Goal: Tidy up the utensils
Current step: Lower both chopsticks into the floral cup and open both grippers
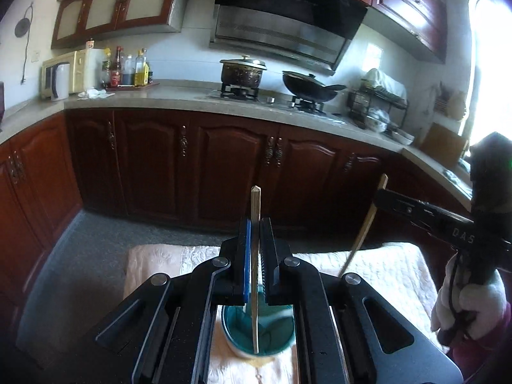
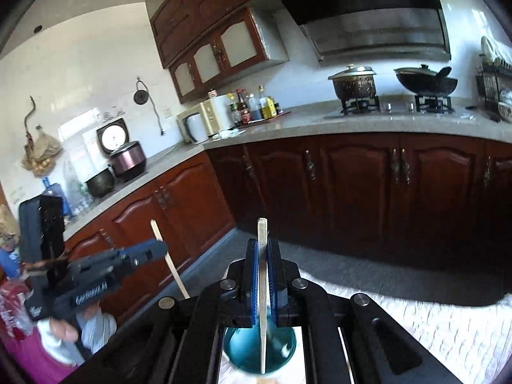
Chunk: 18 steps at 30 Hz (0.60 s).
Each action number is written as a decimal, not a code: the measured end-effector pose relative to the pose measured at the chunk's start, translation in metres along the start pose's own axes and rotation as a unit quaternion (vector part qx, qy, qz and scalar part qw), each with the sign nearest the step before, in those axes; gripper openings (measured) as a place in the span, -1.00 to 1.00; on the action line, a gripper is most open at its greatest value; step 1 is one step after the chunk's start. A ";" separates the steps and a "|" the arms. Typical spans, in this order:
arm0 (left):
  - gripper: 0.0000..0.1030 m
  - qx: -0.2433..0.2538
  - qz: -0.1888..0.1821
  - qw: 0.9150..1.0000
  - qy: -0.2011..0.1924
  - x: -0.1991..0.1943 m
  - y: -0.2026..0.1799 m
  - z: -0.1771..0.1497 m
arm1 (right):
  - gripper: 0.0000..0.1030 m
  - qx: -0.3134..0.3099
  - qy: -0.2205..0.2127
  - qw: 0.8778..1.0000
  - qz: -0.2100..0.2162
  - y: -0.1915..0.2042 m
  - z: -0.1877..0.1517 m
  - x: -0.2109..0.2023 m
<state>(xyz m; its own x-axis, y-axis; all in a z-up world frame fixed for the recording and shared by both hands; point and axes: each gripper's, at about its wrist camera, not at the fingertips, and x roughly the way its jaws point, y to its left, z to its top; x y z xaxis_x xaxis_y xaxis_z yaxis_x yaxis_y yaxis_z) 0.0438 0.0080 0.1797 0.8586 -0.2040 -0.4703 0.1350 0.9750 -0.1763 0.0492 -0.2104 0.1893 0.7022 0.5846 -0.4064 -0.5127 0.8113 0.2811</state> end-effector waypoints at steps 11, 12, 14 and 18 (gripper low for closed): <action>-0.92 0.018 0.046 0.999 0.016 0.064 0.001 -0.032 | -0.90 0.002 0.030 0.999 -0.011 -0.009 -0.022 0.070; -0.92 0.020 0.046 0.999 0.020 0.066 -0.001 -0.035 | -0.90 0.000 0.040 0.999 -0.010 -0.010 -0.028 0.076; -0.92 0.024 0.047 0.998 0.029 0.073 -0.002 -0.044 | -0.90 0.002 0.054 0.999 -0.007 -0.012 -0.037 0.084; -0.92 0.017 0.046 0.998 0.047 0.081 0.001 -0.055 | -0.90 0.008 0.083 0.996 -0.004 -0.018 -0.053 0.100</action>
<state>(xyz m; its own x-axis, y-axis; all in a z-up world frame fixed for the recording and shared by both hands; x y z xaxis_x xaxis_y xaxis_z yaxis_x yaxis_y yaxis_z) 0.0861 -0.0123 0.0938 0.8181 -0.1200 -0.5624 0.0767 0.9920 -0.1000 0.1026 -0.1671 0.0980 0.6136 0.5694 -0.5471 -0.4986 0.8166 0.2908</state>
